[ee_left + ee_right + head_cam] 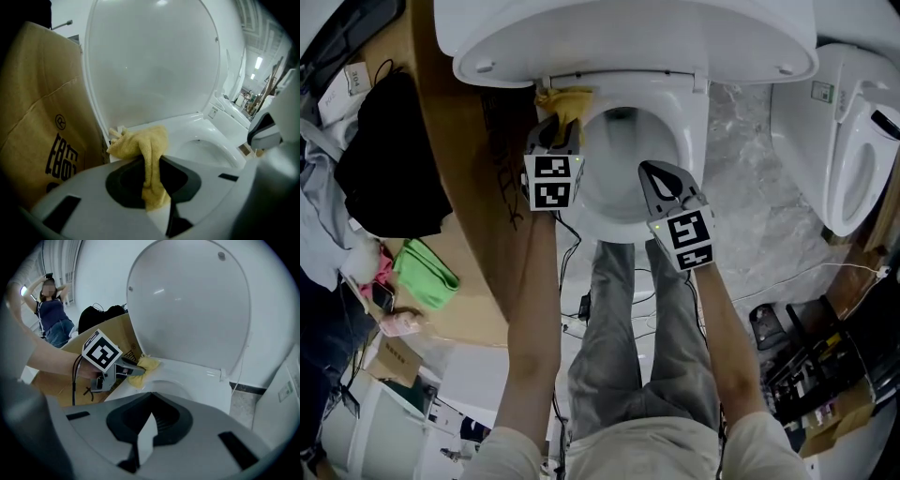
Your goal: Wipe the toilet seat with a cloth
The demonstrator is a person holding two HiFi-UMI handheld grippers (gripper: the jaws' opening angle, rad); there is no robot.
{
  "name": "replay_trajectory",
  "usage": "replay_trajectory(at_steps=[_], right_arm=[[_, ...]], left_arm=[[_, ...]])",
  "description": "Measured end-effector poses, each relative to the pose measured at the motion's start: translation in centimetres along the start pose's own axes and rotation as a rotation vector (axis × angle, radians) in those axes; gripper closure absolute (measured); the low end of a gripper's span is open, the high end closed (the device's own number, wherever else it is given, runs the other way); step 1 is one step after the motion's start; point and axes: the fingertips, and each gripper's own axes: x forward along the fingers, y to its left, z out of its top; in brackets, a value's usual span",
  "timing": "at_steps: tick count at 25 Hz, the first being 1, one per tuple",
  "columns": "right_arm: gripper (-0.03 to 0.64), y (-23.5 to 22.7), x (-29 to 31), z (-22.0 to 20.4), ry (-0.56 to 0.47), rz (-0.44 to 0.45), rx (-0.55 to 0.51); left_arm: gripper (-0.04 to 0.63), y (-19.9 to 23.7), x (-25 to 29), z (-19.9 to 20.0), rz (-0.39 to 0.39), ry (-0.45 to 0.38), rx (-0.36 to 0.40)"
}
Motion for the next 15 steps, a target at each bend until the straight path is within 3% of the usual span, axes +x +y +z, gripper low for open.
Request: replay_trajectory(at_steps=[15], right_arm=[[0.609, 2.4, -0.5, -1.6, 0.014, 0.033, -0.040]], left_arm=[[0.512, 1.3, -2.8, -4.6, 0.064, 0.016, -0.079]])
